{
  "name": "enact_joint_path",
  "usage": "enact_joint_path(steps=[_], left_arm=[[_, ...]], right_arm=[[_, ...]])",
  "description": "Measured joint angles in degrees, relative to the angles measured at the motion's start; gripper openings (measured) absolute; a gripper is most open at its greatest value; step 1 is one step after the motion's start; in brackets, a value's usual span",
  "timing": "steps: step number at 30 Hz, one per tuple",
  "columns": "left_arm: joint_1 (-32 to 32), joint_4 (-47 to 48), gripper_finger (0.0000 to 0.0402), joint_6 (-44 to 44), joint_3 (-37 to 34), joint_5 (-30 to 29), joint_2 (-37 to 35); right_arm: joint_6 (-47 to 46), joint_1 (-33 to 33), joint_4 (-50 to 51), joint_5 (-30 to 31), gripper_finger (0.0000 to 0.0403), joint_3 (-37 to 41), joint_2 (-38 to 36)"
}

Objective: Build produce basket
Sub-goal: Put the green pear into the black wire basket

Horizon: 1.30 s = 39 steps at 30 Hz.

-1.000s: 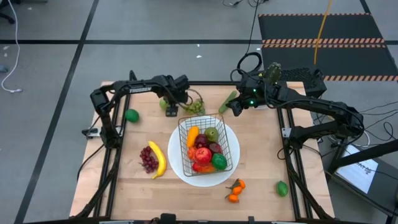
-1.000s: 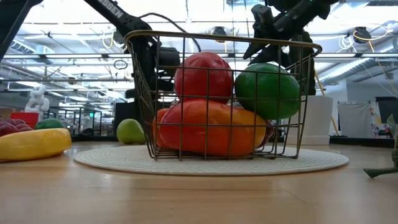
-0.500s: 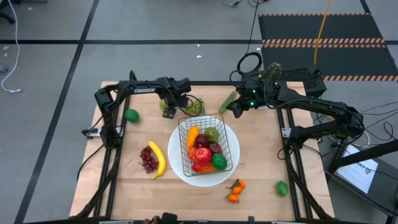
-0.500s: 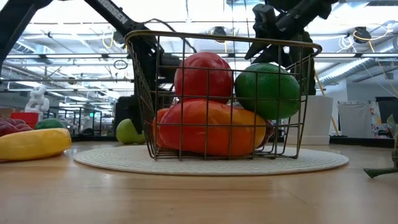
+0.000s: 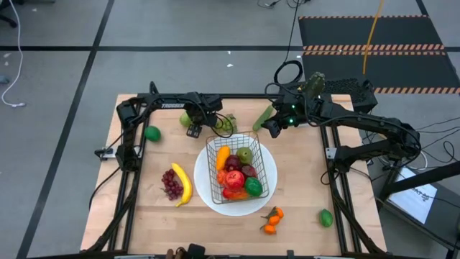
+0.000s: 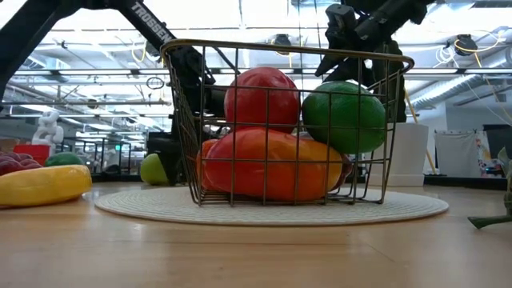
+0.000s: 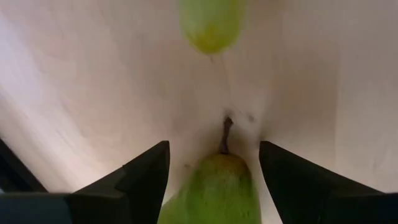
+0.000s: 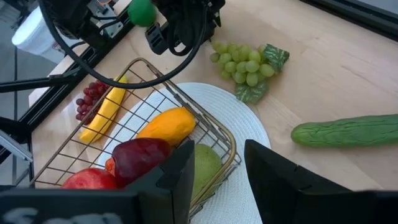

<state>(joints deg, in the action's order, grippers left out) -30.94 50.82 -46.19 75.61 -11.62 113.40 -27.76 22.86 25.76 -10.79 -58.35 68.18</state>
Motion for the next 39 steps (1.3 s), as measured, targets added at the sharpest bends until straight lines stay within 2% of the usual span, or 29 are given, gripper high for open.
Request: enact_joint_path(steps=[10, 18, 26, 30, 39], left_arm=[[-0.56, 0.48, 0.0246, -2.09, 0.00, 1.15, 0.00], [-1.68, 0.67, 0.0246, -3.54, -0.04, -0.43, 0.00], [-2.98, -0.04, 0.0246, -13.74, -0.07, 1.13, 0.00], [-3.08, -0.04, 0.0246, -17.38, -0.07, 1.83, 0.00], [-3.13, 0.09, 0.0246, -19.36, -0.07, -3.15, 0.00]], right_arm=[[0.40, -0.49, 0.14, 0.00, 0.0136, 0.00, 0.00], [1.21, -0.49, 0.22, -0.02, 0.0136, 0.00, 0.00], [1.47, -0.49, 0.22, -0.29, 0.0136, 0.00, 0.00], [1.74, -0.49, 0.23, -2.75, 0.0136, 0.00, 0.00], [3.56, -0.49, 0.24, -4.87, 0.0136, 0.00, 0.00]])
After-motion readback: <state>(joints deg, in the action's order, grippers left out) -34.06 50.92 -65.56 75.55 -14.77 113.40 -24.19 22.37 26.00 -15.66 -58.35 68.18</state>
